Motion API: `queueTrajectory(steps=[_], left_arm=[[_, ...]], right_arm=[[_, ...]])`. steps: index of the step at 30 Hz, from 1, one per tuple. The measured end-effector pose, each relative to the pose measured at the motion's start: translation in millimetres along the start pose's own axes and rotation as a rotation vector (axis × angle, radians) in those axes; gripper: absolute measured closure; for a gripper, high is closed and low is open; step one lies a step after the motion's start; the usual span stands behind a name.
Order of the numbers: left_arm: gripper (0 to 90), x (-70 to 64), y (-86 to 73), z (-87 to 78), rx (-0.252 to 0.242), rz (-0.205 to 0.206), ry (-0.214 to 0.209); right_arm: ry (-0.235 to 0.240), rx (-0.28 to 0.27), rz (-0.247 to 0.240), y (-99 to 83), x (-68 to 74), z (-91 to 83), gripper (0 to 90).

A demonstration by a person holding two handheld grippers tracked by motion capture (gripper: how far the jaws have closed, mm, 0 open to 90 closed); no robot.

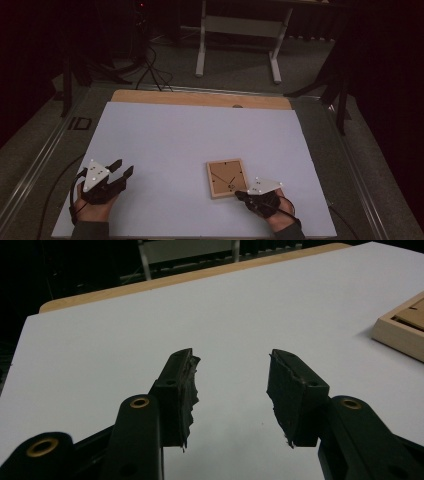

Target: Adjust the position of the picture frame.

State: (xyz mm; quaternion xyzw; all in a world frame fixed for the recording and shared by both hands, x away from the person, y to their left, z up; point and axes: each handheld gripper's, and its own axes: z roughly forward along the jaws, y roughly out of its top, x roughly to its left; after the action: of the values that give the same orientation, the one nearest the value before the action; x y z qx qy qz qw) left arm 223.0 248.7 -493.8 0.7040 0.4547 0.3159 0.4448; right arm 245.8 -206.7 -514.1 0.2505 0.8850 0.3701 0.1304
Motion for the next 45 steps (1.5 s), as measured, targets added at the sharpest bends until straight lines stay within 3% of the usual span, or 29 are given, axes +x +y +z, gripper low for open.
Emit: queueTrajectory(steps=[3,9,15,21,31,41,45], left_arm=[[53.4,0.0,-0.2,0.6,0.001,-0.002,-0.002],[54.6,-1.6,0.7,1.6,0.001,-0.015,-0.024],[53.4,-7.2,0.8,8.8,0.015,-0.023,-0.022],[54.2,-16.1,5.2,19.9,0.034,0.001,-0.04],[57.6,-26.9,17.6,42.1,0.028,-0.038,-0.096],[68.5,-50.7,32.9,71.8,0.059,0.016,-0.126],[72.1,-61.1,38.2,86.0,0.068,0.029,-0.159]], right_arm=[[-0.011,0.021,-0.016,1.0,2.6,4.5,89.7],[-0.014,0.013,-0.02,1.6,3.5,6.6,89.7],[-0.043,0.009,0.008,-0.3,-3.0,6.6,89.7],[-0.073,0.008,0.034,-0.1,-8.8,8.8,89.7],[-0.163,0.004,0.098,5.7,-27.7,17.3,89.7],[-0.213,0.0,0.146,12.1,-45.6,25.6,89.7],[-0.245,0.011,0.149,16.7,-52.6,30.2,89.7]])
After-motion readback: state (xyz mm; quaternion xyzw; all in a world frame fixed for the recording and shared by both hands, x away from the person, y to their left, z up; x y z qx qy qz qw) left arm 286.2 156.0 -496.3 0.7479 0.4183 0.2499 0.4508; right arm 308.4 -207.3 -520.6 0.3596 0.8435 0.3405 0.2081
